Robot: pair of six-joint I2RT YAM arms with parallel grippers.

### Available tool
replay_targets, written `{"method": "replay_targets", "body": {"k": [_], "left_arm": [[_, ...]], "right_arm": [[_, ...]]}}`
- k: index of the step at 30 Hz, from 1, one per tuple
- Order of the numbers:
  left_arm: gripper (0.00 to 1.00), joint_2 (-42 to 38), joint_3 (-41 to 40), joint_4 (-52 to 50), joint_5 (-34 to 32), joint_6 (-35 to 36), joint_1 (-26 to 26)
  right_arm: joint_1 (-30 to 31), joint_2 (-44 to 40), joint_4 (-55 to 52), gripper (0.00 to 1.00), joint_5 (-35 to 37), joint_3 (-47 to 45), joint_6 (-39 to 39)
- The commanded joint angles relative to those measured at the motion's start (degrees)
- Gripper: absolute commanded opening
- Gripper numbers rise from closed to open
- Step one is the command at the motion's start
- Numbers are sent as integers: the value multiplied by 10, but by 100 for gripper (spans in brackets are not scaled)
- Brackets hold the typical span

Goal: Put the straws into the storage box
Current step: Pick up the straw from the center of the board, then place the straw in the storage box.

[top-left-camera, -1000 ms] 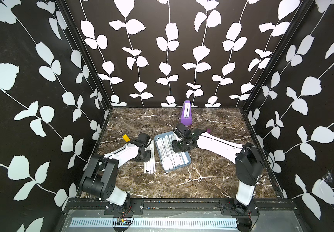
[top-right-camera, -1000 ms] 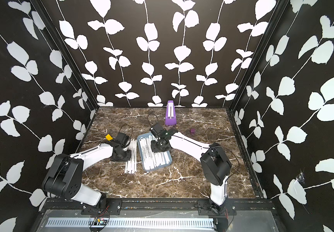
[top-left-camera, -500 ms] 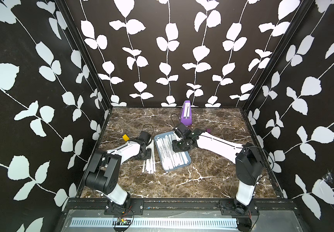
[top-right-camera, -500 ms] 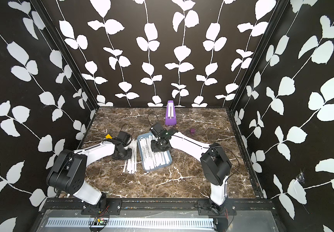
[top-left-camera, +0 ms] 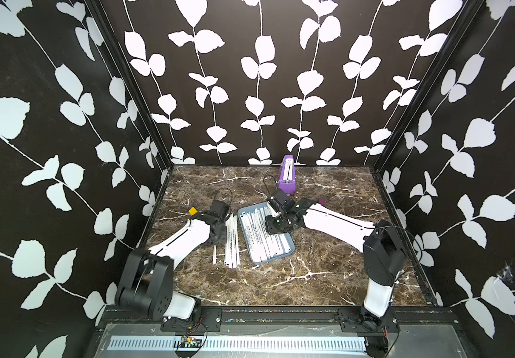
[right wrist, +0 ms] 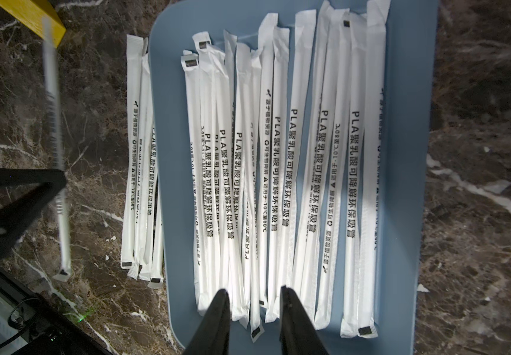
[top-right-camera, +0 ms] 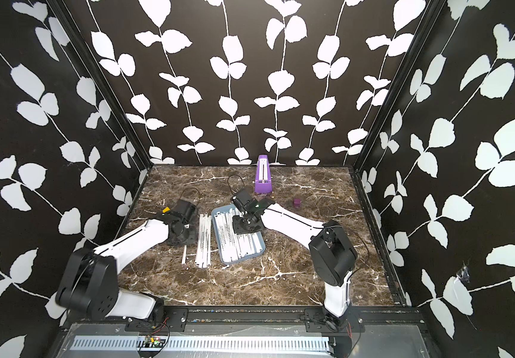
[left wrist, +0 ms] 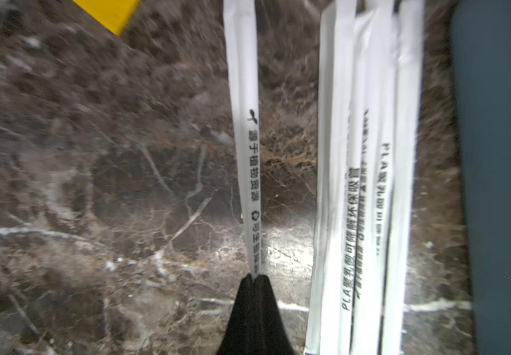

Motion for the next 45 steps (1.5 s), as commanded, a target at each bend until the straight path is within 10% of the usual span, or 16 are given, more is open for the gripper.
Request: {"method": "replay_targets", "body": {"k": [1, 12, 20, 36, 45], "left_arm": [[0, -62, 33, -35, -20, -15, 3], [0, -49, 57, 145, 106, -175, -131], [0, 90, 67, 237, 56, -262, -196], [0, 189, 41, 257, 78, -353, -217], [17, 151, 44, 226, 57, -366, -218]], "right_arm": [[-7, -6, -2, 30, 4, 3, 1], [-65, -58, -13, 30, 21, -36, -9], [-108, -112, -3, 30, 25, -102, -14], [-111, -105, 27, 30, 10, -132, -11], [-110, -88, 39, 30, -2, -122, -7]]}}
